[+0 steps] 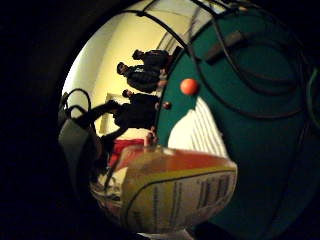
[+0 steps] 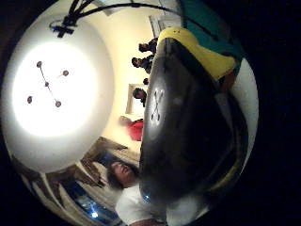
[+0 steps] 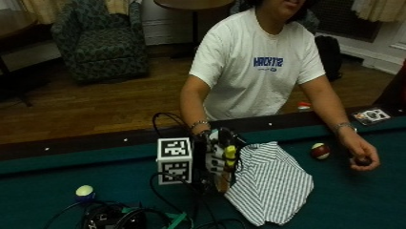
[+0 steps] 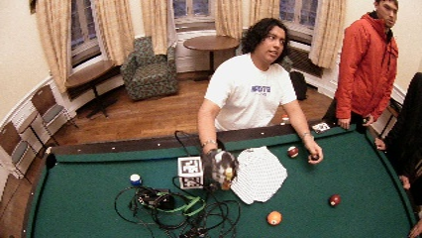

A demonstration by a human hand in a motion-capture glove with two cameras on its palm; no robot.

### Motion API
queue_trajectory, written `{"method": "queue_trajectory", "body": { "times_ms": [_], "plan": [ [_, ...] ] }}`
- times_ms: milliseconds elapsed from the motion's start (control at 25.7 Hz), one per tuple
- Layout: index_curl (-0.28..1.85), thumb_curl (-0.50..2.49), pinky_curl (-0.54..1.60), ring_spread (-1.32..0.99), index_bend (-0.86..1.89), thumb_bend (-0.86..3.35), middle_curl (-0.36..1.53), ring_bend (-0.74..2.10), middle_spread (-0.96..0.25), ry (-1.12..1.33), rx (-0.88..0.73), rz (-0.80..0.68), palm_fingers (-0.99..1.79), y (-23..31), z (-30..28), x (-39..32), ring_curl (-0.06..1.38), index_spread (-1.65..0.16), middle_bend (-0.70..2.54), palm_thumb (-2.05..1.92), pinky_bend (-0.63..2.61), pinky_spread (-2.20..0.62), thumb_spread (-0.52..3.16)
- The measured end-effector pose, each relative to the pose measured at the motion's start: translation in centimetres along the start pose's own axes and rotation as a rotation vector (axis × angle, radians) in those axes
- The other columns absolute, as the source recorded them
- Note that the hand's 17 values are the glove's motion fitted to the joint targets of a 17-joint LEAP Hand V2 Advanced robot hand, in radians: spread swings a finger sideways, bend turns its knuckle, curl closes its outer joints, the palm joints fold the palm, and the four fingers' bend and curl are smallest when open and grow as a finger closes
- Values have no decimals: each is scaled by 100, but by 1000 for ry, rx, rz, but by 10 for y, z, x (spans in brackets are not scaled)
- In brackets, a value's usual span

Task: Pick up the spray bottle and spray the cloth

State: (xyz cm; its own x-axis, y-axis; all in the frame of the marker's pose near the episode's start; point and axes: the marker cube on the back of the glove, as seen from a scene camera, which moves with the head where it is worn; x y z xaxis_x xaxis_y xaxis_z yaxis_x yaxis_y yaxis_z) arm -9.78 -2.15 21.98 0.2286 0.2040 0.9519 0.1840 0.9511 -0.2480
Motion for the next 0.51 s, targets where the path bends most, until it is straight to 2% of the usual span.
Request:
{"method": "queue_trajectory", "body": {
  "times_ms": [311, 505],
  "plan": [
    [46, 58, 44, -20, 35, 4, 54, 76, -18, -10, -159, -279, 148, 39, 16, -127, 49, -25, 63, 90, 51, -25, 73],
    [49, 62, 45, -20, 37, 2, 55, 80, -18, -36, -219, -346, 145, 56, 24, -186, 50, -23, 66, 92, 54, -27, 70]
  ]
}}
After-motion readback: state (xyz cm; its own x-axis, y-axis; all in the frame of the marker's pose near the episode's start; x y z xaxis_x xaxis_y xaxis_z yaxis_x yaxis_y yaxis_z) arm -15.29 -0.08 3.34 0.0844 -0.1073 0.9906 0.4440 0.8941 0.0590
